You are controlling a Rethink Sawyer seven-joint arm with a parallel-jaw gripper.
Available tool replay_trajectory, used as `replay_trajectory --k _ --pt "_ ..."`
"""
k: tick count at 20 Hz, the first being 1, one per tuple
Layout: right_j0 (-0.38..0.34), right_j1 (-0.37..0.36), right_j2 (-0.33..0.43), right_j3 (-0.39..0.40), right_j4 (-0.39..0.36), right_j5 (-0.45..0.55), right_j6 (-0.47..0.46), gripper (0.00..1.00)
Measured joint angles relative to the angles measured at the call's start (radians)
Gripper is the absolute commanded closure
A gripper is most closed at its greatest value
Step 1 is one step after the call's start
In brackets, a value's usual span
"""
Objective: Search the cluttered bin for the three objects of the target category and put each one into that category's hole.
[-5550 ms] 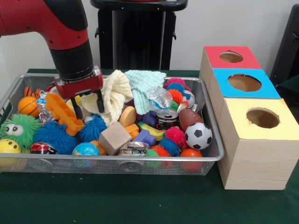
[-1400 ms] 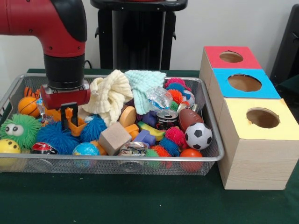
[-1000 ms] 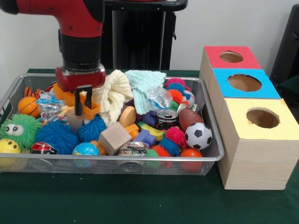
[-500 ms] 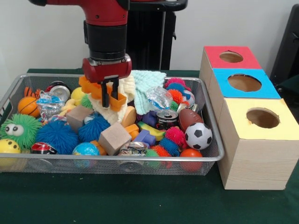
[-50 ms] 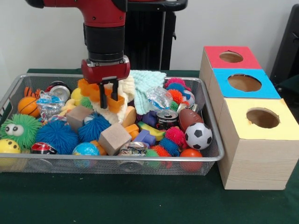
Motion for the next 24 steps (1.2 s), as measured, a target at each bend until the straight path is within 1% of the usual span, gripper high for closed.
replay_trajectory --k 7,11,15,20,24 --pt "0.0 0.0 -0.023 0.0 0.011 -0.012 0.0 0.0" --pt "-0.014 -0.001 -0.021 0.0 0.027 -0.012 0.0 0.0" --pt "-0.054 -0.011 -0.021 0.0 0.056 -0.012 0.0 0.0" --pt "-0.094 -0.02 -0.022 0.0 0.074 -0.012 0.0 0.0" --pt "-0.144 -0.028 -0.022 0.0 0.093 -0.012 0.0 0.0"
